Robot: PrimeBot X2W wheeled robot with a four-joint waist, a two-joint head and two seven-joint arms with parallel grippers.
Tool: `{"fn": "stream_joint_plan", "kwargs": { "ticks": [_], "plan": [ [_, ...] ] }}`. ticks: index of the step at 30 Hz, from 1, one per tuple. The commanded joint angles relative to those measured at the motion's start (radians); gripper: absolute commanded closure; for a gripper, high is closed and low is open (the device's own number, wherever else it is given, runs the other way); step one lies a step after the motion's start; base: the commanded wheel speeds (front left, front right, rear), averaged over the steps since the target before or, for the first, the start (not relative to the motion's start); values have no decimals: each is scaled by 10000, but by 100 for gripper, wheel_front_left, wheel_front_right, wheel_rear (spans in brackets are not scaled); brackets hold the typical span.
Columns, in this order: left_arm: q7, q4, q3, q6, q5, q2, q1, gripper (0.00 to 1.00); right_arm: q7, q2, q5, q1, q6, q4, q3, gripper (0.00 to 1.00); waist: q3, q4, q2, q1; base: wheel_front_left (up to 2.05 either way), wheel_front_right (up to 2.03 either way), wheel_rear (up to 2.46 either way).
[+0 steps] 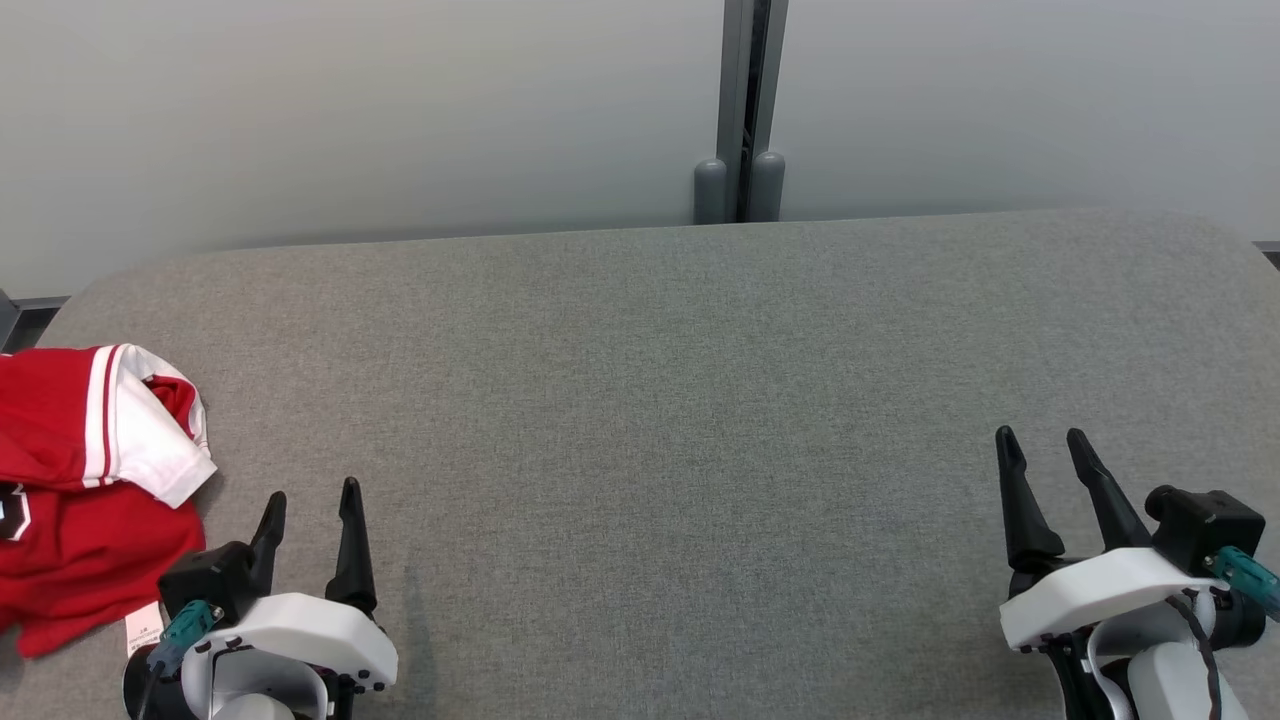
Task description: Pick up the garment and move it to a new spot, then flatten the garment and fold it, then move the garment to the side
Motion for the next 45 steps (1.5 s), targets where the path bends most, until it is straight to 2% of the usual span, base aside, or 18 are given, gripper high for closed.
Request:
{"fn": "stream_joint_plan", "kwargs": {
  "ticks": [1, 24, 32, 45],
  "plan": [
    [-83, -21, 2, 65, 214, 69, -251, 0, -116, -82, -210, -158, 42, -24, 39, 0, -2, 3, 0, 0, 0, 0, 0],
    [-535, 446, 18, 537, 1953, 84, -242, 0, -567, -117, -2113, -129, 37, 163, 22, 0, -65, -64, 0, 0, 0, 0, 0],
    [-685, 499, 50, 553, 2438, 92, -190, 0, -712, -128, -2613, -144, 37, 199, -61, 0, -76, -83, 0, 0, 0, 0, 0],
    [-694, 457, 15, 493, 2222, 89, -199, 0, -714, -124, -2544, -71, 38, 201, -146, 0, -57, -20, 0, 0, 0, 0, 0]
  ]
}}
